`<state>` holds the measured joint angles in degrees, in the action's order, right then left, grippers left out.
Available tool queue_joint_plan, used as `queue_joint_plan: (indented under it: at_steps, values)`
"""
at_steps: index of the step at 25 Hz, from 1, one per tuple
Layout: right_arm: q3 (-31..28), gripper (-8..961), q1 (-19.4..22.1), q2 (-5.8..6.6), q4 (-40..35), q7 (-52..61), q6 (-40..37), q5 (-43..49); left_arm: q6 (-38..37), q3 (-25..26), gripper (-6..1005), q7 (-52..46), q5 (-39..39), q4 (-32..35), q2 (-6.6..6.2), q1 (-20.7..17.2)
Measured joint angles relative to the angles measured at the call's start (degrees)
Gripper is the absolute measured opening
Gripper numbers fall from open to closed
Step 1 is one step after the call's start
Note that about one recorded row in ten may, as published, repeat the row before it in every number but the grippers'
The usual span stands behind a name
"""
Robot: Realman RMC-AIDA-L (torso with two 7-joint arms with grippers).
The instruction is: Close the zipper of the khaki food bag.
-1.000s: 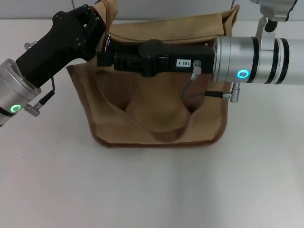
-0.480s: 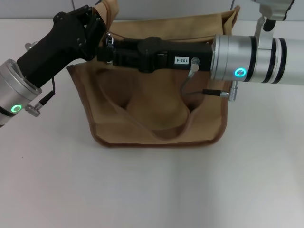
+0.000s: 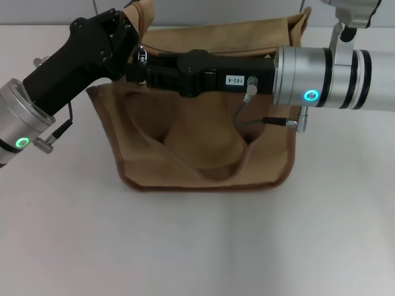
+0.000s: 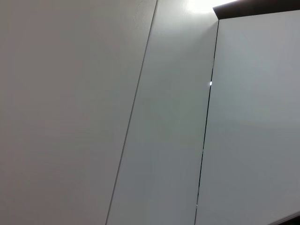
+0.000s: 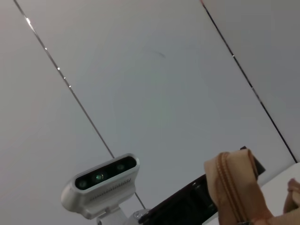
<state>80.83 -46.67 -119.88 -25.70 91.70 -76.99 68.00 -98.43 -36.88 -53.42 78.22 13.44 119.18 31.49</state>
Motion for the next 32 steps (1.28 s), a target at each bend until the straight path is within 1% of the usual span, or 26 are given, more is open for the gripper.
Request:
queue_joint_plan:
  at_steps: [4,5,10,13,19,23,32]
  values:
    - [0.55,299,0.47,0.0,0.16,-4.12,-0.7,-1.37,-0.01,-0.01,17,0.04,0.0,0.0,0.0,-0.04]
    - [1.74,290,1.08,0.0,0.68,-6.82,-1.01,-4.46,-0.01,-0.03,17,0.05,-0.01,0.0,0.0,-0.16]
    - [3.4,244,2.24,0.0,0.73,-8.9,-1.16,-8.21,-0.01,-0.03,18,0.07,0.0,0.01,0.0,-0.24]
    - [3.4,48,2.25,-0.01,0.75,-8.98,-1.13,-8.16,-0.01,-0.03,18,0.08,0.0,0.01,0.0,-0.2]
    - [4.03,7,1.91,0.0,1.06,-8.99,-0.47,-7.97,0.0,-0.01,17,0.08,0.01,0.01,0.0,-0.15]
    - [4.03,8,2.33,0.02,1.14,-8.77,-0.44,-7.96,0.1,0.29,17,0.08,-0.1,0.09,0.0,-0.29]
    - [3.64,8,4.02,0.47,1.41,-8.61,-0.44,-7.95,0.45,2.26,18,1.4,-0.86,0.07,-0.08,-1.38]
